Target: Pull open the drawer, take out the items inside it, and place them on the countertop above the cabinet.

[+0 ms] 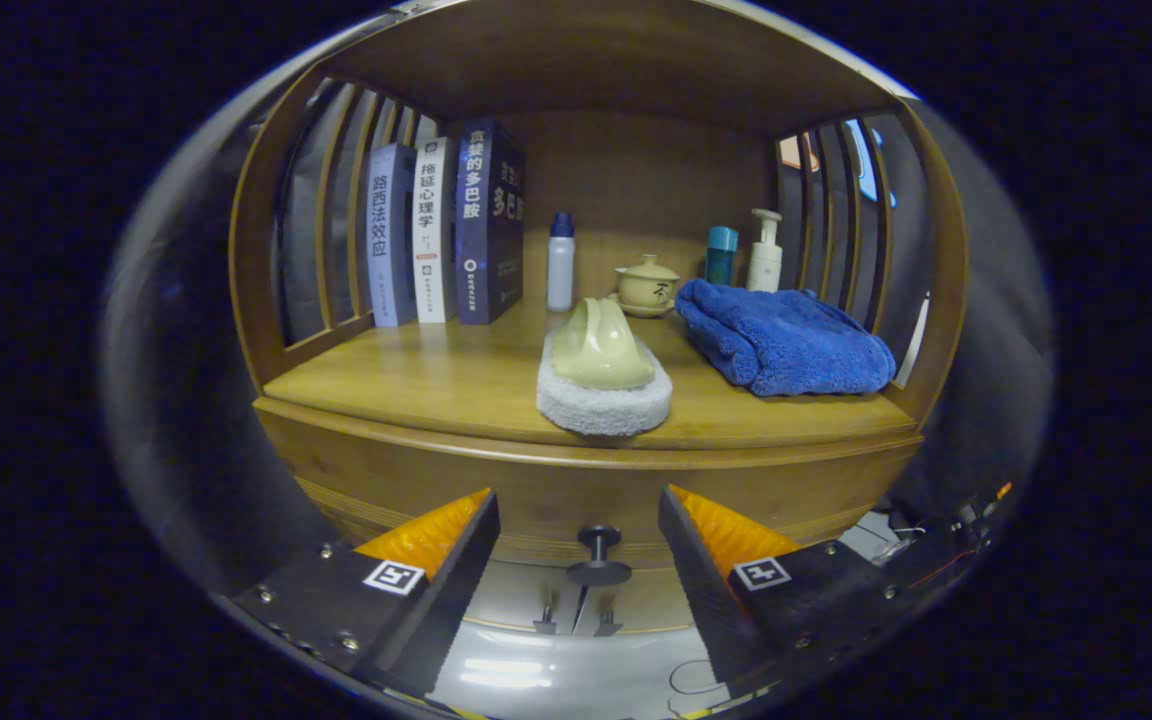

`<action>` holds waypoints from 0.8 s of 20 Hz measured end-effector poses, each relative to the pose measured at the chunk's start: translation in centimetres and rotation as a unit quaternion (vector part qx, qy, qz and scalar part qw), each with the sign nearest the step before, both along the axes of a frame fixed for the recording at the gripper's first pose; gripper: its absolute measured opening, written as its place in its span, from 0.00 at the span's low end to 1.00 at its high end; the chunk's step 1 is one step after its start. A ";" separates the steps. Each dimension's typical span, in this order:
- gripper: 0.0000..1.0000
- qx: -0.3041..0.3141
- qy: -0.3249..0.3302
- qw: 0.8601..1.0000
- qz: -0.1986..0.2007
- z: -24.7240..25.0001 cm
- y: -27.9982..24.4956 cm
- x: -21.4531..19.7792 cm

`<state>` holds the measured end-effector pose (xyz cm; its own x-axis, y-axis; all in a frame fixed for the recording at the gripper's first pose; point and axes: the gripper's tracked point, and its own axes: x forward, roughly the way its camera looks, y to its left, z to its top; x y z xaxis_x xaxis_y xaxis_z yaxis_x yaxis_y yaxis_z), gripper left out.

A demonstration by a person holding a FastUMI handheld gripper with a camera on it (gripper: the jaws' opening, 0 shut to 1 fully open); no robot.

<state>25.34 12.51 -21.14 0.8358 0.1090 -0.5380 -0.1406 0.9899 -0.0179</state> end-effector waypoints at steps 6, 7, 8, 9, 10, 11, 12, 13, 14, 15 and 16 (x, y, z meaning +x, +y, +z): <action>0.88 0.031 -0.067 0.997 -0.012 5.9 -1.4 -3.9; 0.87 0.039 -0.086 0.995 -0.011 7.4 -1.5 -4.5; 0.86 0.044 -0.104 0.994 -0.009 8.9 -1.8 -5.3; 0.86 0.044 -0.124 0.991 -0.010 10.4 -2.3 -5.9; 0.86 0.041 -0.144 0.989 -0.013 11.9 -2.9 -6.4; 0.86 0.040 -0.163 0.986 -0.017 13.4 -3.6 -7.0; 0.86 0.041 -0.174 0.984 -0.023 14.4 -4.3 -7.8; 0.86 0.047 -0.180 0.982 -0.025 15.3 -5.0 -8.7; 0.86 0.061 -0.188 0.980 -0.022 16.4 -5.4 -9.5; 0.80 0.081 -0.198 0.977 -0.014 17.5 -5.5 -10.2; 0.77 0.100 -0.210 0.972 -0.007 18.2 -5.8 -10.9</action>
<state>14.39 6.71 -2.90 0.9796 0.1637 -0.1170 -0.1493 0.9812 0.1227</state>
